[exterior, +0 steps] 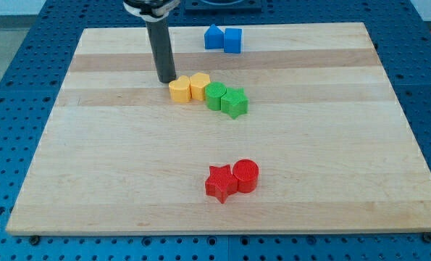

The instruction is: Move the blue triangle to the yellow heart

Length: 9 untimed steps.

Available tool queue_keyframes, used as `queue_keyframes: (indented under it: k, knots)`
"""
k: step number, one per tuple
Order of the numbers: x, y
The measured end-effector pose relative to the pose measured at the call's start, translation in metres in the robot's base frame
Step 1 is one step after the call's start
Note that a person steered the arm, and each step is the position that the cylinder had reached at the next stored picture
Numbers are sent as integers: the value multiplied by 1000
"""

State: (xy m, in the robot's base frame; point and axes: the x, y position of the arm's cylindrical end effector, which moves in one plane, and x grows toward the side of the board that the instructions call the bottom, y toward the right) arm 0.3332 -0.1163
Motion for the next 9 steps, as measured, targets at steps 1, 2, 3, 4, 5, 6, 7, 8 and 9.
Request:
queue_keyframes:
  k: [1, 2, 3, 4, 5, 6, 7, 8, 9]
  knots:
    - [-31, -25]
    - [-75, -27]
    - [-107, -4]
    - [-128, 48]
    - [-140, 87]
    - [-128, 124]
    - [-103, 127]
    - [-96, 106]
    - [-115, 89]
